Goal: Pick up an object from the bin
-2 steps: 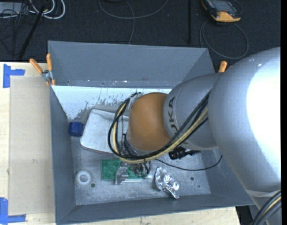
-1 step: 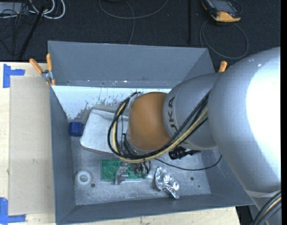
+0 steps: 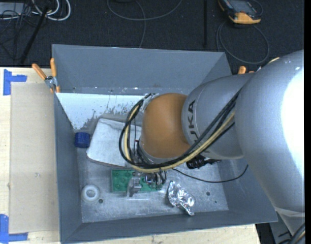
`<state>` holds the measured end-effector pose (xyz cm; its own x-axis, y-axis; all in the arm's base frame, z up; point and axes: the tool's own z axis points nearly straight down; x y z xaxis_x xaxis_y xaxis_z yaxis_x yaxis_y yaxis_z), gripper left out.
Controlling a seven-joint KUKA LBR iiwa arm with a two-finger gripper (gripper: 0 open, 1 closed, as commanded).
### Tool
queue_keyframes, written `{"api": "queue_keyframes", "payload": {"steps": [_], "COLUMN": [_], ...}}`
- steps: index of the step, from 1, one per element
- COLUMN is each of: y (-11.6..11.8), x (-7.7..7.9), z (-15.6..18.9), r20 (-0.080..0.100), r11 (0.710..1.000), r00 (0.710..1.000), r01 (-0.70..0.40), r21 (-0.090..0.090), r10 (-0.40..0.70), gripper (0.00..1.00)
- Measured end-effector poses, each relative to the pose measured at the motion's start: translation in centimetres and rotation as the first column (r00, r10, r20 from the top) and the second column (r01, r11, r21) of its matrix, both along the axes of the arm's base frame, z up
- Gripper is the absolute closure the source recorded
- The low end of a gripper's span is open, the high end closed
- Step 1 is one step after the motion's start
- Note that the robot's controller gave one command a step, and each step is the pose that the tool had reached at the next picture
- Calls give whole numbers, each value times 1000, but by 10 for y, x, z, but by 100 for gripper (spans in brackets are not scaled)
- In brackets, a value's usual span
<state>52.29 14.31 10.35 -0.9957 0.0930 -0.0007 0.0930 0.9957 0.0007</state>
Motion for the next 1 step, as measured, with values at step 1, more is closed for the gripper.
{"api": "queue_keyframes", "payload": {"steps": [1], "y": [0], "x": [0], "z": [11], "r20": [-1], "r11": [1000], "r00": [1000], "r01": [3], "r21": [0], "r10": [-3], "gripper": [100]}}
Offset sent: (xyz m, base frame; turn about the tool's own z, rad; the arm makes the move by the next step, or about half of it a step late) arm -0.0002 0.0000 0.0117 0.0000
